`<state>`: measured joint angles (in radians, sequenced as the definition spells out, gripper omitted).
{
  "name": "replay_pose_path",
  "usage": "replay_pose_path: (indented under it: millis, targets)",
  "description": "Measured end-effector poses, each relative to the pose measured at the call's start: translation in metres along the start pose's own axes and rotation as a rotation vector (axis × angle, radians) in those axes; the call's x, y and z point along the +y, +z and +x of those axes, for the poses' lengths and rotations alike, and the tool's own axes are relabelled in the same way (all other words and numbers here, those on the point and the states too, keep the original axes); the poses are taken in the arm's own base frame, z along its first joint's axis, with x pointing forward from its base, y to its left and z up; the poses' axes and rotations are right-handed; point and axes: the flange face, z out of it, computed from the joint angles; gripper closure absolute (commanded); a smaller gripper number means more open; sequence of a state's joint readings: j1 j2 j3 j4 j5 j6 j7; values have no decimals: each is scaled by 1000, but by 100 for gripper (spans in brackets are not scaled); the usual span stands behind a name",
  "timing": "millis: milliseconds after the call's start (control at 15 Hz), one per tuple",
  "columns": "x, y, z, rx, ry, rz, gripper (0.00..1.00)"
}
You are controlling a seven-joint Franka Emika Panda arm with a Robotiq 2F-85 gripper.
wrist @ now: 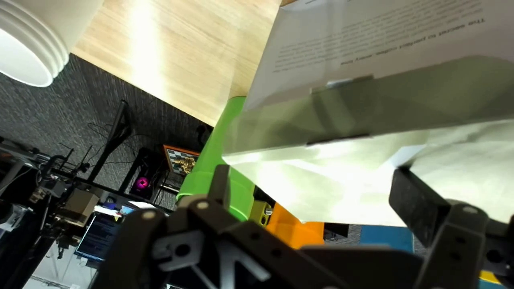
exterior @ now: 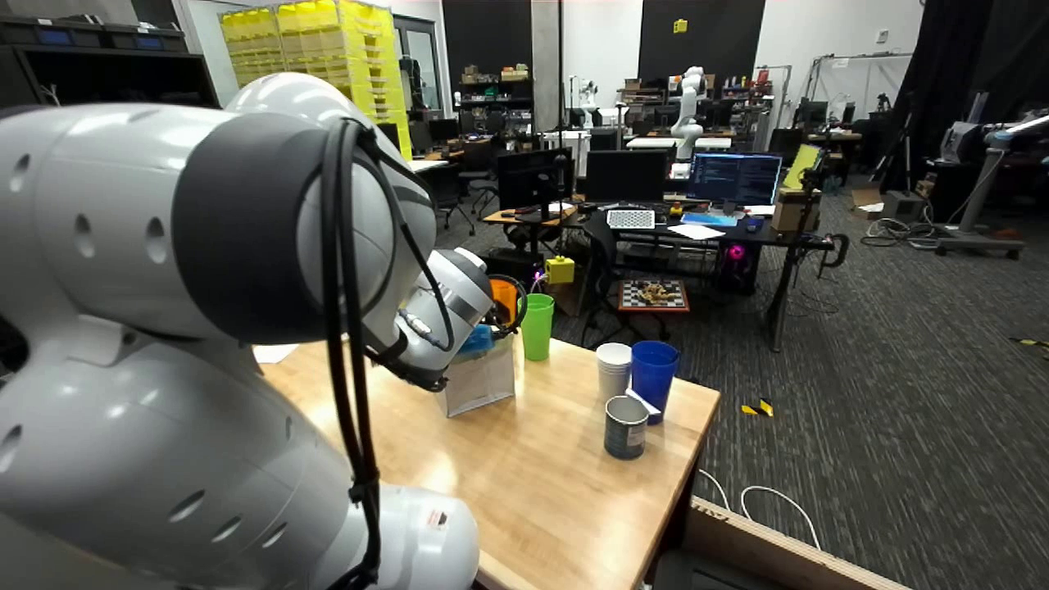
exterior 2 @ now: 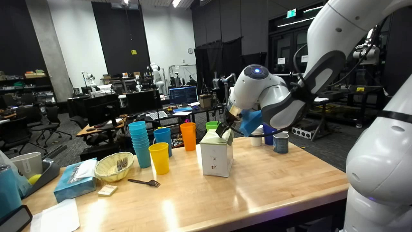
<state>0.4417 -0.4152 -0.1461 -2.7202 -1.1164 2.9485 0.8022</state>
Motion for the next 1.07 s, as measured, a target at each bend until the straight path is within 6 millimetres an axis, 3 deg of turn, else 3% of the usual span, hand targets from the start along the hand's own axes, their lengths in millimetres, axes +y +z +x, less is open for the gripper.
replay_pose_path:
  millis: [267,667,867,1067]
  targets:
    - [-11,-11,12,-32,-32,-7,0]
    - [-40,-56,51,-144,-80,-41,0]
    - [-43,-75,71,-183,-113,-54,0]
    - [-38,-81,82,-252,-165,48,0]
